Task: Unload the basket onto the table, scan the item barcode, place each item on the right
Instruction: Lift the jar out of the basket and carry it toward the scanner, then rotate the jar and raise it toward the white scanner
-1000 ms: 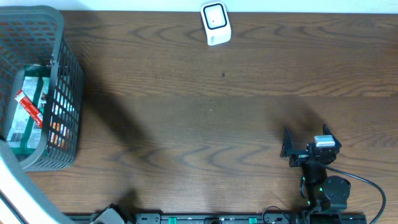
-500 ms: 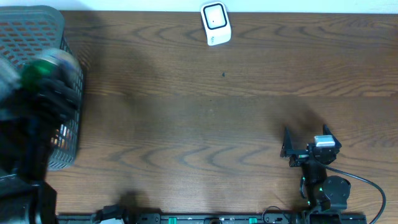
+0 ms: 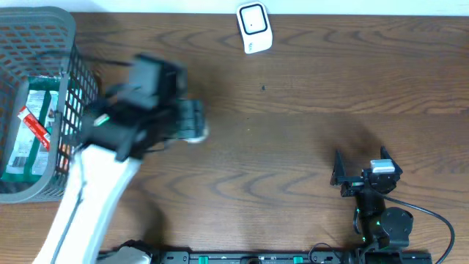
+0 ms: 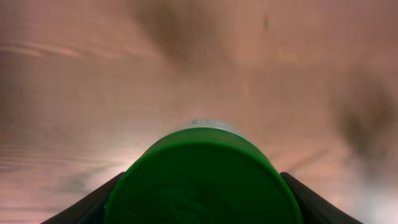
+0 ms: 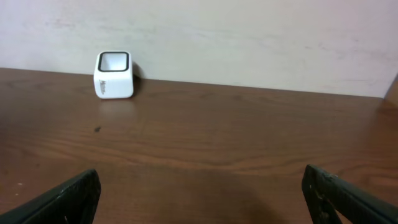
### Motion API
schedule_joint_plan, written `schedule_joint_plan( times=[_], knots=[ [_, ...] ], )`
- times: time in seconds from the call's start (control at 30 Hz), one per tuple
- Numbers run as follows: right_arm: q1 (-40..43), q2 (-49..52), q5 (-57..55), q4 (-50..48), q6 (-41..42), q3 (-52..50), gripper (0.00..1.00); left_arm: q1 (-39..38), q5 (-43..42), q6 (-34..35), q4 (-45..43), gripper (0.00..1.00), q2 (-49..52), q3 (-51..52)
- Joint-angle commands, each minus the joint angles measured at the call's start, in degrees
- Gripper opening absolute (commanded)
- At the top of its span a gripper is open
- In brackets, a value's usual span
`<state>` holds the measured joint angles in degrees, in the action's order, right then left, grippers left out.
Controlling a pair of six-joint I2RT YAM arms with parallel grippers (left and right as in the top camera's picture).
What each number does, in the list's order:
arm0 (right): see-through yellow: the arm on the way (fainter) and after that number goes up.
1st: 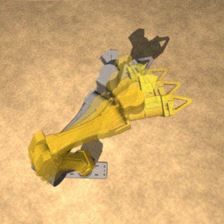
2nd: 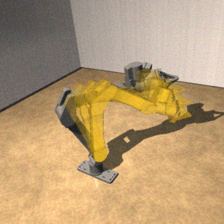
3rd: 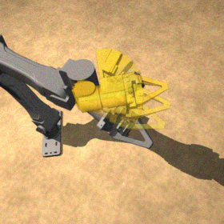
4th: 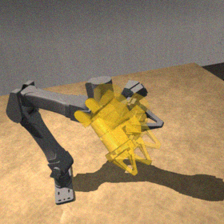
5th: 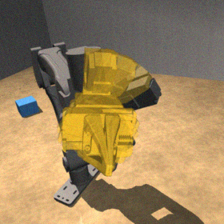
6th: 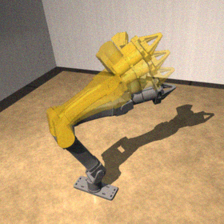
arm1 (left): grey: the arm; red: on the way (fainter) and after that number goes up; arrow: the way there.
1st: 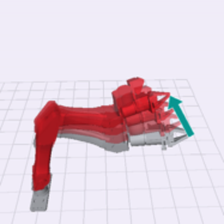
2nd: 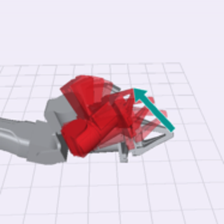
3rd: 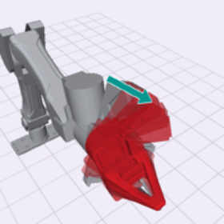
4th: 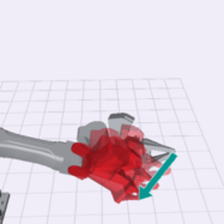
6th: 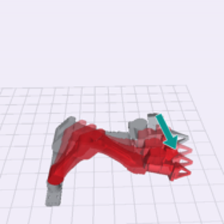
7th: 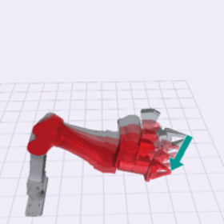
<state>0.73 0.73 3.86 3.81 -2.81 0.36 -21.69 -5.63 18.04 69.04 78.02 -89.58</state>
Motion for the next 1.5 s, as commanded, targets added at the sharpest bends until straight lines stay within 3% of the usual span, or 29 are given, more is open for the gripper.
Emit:
schedule_joint_plan(
  times=[0.0, 0.5, 0.9, 1.23, 1.3, 1.47],
  knots=[
    [0.5, -0.35, -0.13, 0.22, -0.66, -0.04, 0.99, -4.52, -0.52, 0.35, 1.11, 0.57, 7.39, 0.07],
    [0.5, -0.35, -0.13, 0.24, -0.66, -0.04, 0.99, -7.72, -12.37, -3.19, 7.43, 0.57, 32.7, -3.63],
    [0.5, -0.35, -0.13, 0.22, -0.66, -0.04, 0.99, -12.66, -12.35, -4.24, 6.32, 0.56, 41.33, -3.63],
    [0.5, -0.35, -0.13, 0.24, -0.66, -0.04, 0.99, -13.44, -12.31, -4.24, 0.76, 0.56, 42.56, -3.61],
    [0.5, -0.35, -0.13, 0.22, -0.66, -0.04, 0.99, -13.44, -12.33, -4.17, -0.98, 0.58, 42.56, -3.5],
    [0.5, -0.35, -0.13, 0.22, -0.66, -0.04, 0.99, -13.44, -12.33, -4.0, -3.91, 0.8, 42.56, -3.39]
  ],
)
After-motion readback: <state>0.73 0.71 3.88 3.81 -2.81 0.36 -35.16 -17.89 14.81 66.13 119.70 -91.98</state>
